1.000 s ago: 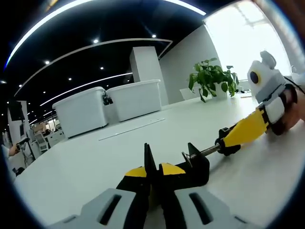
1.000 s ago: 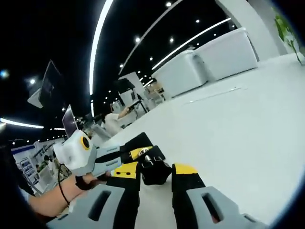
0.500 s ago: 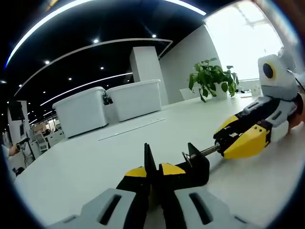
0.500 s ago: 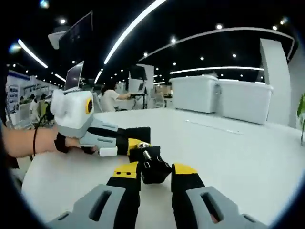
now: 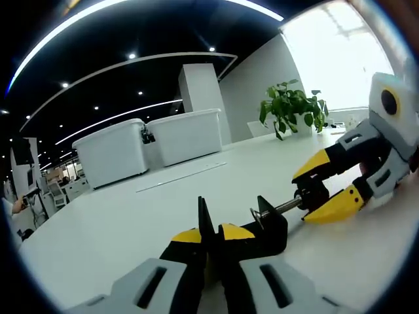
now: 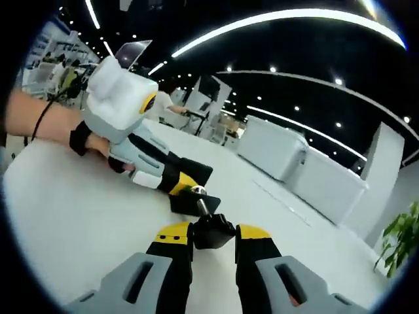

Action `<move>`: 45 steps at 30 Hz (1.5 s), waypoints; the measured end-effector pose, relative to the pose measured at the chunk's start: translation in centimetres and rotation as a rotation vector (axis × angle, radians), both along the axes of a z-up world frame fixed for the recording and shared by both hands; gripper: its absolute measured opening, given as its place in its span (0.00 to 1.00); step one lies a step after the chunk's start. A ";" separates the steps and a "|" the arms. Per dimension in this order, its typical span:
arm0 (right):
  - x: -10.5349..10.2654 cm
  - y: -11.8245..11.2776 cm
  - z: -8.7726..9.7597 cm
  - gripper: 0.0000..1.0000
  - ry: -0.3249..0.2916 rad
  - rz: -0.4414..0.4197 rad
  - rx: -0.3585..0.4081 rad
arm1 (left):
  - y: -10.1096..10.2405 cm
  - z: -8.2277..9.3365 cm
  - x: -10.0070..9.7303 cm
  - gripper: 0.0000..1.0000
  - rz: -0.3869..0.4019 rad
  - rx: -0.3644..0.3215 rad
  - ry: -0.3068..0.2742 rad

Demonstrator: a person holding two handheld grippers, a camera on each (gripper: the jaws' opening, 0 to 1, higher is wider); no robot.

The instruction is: Clamp the fixed fixture on the desktop, loosen the retaining clip, secure it to the edge of the desk, and tighten the retaining clip.

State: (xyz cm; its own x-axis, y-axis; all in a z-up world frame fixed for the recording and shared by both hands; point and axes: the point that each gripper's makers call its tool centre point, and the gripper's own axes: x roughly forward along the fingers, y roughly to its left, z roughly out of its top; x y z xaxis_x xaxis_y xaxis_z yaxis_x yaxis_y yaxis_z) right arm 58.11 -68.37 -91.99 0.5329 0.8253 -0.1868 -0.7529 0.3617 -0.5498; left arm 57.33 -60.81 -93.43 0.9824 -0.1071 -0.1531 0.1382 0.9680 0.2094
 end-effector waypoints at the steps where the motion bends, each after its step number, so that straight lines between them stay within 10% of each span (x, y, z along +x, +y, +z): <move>1: 0.1 0.1 0.0 0.24 -0.030 0.002 -0.019 | 0.0 0.0 0.0 0.08 0.000 0.000 0.000; 11: -2.1 -0.4 0.2 0.24 -0.135 0.010 -0.069 | 0.0 0.0 0.0 0.08 0.001 0.000 0.000; 21: -1.5 -0.5 0.1 0.25 -0.082 -0.009 -0.038 | 0.1 0.0 0.2 0.08 0.001 0.001 -0.001; 27: -3.5 -0.4 0.4 0.40 0.174 0.049 0.081 | 0.0 0.0 0.2 0.08 0.000 0.004 -0.002; 36: -1.9 -1.7 0.9 0.28 0.658 -0.027 0.422 | 0.0 0.0 0.2 0.08 0.000 0.003 -0.002; 45: -0.8 -1.5 0.1 0.21 0.807 -0.041 0.476 | 0.0 0.0 0.0 0.08 -0.001 0.004 -0.003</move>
